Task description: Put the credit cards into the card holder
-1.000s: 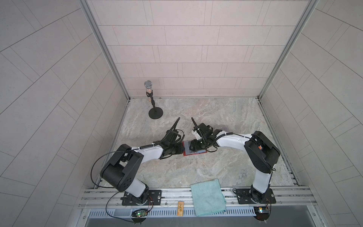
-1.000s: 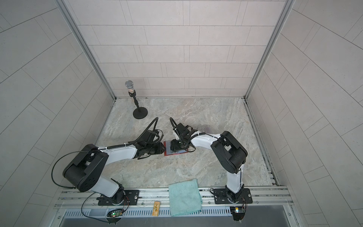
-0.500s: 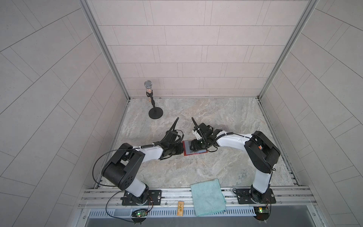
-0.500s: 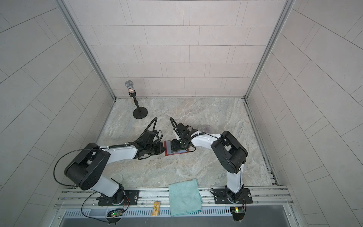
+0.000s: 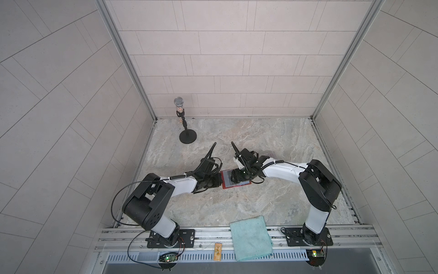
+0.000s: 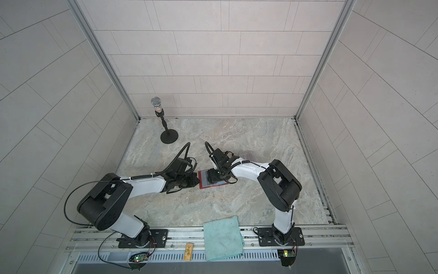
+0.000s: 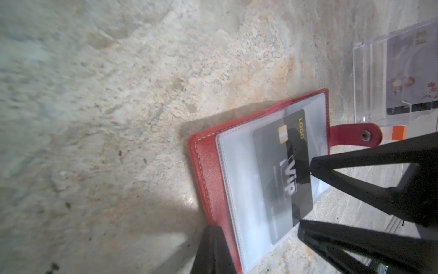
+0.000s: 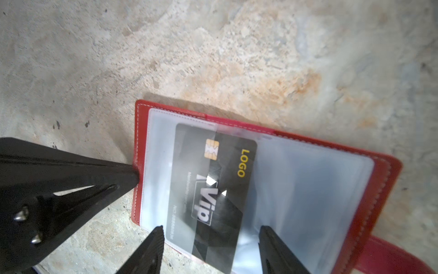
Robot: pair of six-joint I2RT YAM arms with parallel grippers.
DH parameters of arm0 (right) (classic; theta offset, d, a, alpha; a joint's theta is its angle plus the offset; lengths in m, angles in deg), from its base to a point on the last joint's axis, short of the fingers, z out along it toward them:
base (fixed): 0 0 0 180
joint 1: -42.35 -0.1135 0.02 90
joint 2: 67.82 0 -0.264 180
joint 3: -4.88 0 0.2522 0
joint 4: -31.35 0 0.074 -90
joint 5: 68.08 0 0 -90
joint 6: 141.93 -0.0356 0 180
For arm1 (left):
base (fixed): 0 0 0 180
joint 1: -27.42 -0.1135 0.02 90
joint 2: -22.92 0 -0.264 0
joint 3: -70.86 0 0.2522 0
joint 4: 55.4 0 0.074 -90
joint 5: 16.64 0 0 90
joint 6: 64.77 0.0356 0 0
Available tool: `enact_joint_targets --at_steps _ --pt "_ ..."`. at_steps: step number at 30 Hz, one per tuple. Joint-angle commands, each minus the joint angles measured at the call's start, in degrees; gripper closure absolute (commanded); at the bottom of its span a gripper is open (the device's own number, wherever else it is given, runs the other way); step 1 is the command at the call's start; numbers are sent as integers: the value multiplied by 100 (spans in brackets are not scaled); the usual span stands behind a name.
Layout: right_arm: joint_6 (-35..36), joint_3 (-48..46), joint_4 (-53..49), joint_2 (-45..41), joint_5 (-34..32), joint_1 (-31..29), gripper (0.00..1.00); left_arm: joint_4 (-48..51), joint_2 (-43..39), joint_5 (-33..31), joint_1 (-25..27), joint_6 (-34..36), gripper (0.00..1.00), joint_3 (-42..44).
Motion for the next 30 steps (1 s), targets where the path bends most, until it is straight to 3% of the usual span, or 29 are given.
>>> enact_joint_targets --at_steps 1,12,21,25,30 --pt "91 74 -394 -235 -362 10 34 358 -53 -49 29 76 100 56" --pt "184 212 -525 -439 -499 10 42 403 -35 8 29 106 100 14" --pt "289 477 -933 -69 -1082 19 78 417 -10 48 28 139 100 -32" --pt "351 583 -1038 103 -1187 12 87 411 7 39 24 140 100 -21" --pt "369 675 -1071 329 -1153 10 88 407 17 46 29 144 100 -30"
